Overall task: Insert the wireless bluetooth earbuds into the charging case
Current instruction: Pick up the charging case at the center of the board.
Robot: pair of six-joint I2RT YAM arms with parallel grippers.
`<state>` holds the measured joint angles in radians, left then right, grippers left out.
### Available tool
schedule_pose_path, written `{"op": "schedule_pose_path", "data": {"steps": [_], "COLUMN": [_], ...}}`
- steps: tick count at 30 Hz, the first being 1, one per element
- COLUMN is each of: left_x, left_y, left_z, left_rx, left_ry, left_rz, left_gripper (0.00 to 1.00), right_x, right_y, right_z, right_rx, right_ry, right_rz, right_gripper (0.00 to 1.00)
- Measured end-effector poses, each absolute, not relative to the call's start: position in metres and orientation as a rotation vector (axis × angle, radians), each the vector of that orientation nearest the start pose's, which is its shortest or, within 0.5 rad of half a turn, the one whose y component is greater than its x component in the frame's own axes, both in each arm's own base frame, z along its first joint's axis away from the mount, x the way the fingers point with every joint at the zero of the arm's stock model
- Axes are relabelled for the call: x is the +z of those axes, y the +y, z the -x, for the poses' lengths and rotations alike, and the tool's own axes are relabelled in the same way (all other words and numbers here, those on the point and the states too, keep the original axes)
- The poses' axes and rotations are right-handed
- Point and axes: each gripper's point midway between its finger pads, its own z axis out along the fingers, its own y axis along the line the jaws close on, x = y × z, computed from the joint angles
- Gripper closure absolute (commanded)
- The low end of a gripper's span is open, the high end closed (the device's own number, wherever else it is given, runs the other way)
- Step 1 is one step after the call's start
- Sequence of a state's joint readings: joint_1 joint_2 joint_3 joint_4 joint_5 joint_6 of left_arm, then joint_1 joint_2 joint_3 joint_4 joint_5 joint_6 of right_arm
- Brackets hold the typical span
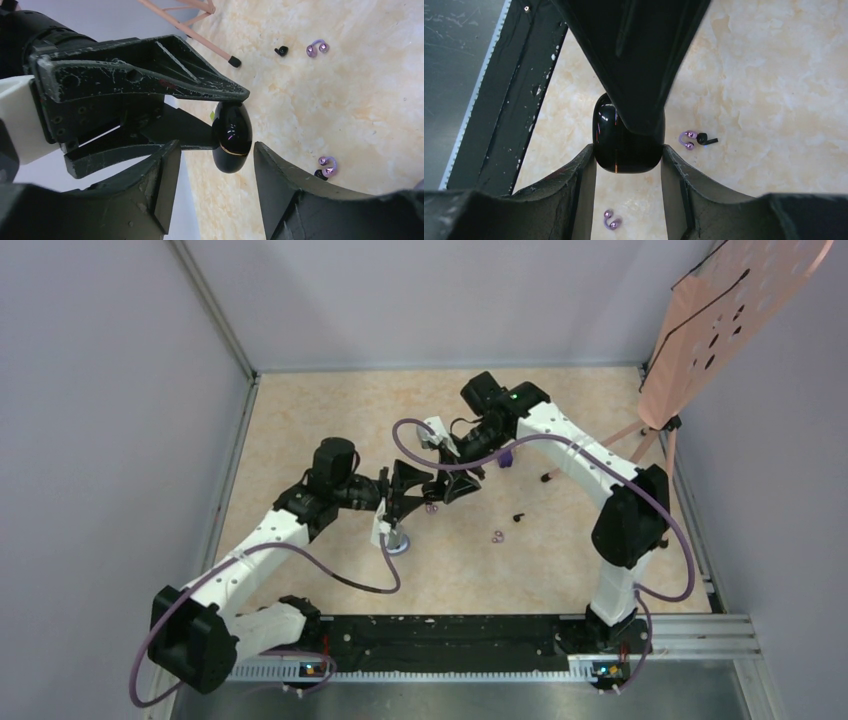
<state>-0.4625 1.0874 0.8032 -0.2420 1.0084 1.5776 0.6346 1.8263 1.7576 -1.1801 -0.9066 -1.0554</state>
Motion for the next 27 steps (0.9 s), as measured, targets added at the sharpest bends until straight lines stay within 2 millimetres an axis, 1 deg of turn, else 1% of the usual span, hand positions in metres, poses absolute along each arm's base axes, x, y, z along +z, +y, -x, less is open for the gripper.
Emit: {"op": "schedule_pose_path", "data": {"steps": [3,5,7,13,15,17,19,25,26,27], "left_x": [0.227,0.225,0.223,0.217,0.216,0.215,0.213,0.212,0.212,0.212], "left_y": [-0.263,-0.264,-0.265,-0.268,-0.269,-0.27,-0.272,-0.273,-0.273,-0.273], "left_z": [-0.243,-0.246,-0.247,-0.249,-0.25,-0.251,-0.251,-0.252,-0.252,-0.252], "left_rx": [-0.266,-0.252,-0.247,-0.227,-0.223,-0.22,-0.218,-0.216,-0.215,-0.215], "left_ry": [0.434,0.428,0.426,0.39,0.382,0.373,0.367,0.363,0.365,0.365], "left_rz": [-1.804,-1.807,-1.813,-1.827,-1.828,-1.828,-1.827,-1.828,-1.829,-1.829], "left_gripper": [0.47,0.58,0.66,0.76,0.82,0.9,1.0,1.0,1.0,1.0], "right_x": [0.203,0.203,0.203,0.202,0.201,0.2,0.198,0.197,0.197,0.198], "right_y": [0.321,0.321,0.32,0.317,0.316,0.314,0.313,0.311,0.311,0.311], "right_z": [-0.237,-0.237,-0.238,-0.241,-0.242,-0.243,-0.244,-0.244,-0.245,-0.245], "right_rx": [1.087,1.083,1.069,1.042,1.029,1.018,1.007,0.997,0.995,0.994], "right_ry": [1.473,1.471,1.469,1.483,1.489,1.497,1.505,1.515,1.516,1.519], "right_rz": [1.969,1.975,1.979,1.988,1.993,1.997,2.001,2.005,2.005,2.004], "right_gripper": [0.76,0.76,0.76,0.75,0.74,0.71,0.65,0.55,0.53,0.49]}}
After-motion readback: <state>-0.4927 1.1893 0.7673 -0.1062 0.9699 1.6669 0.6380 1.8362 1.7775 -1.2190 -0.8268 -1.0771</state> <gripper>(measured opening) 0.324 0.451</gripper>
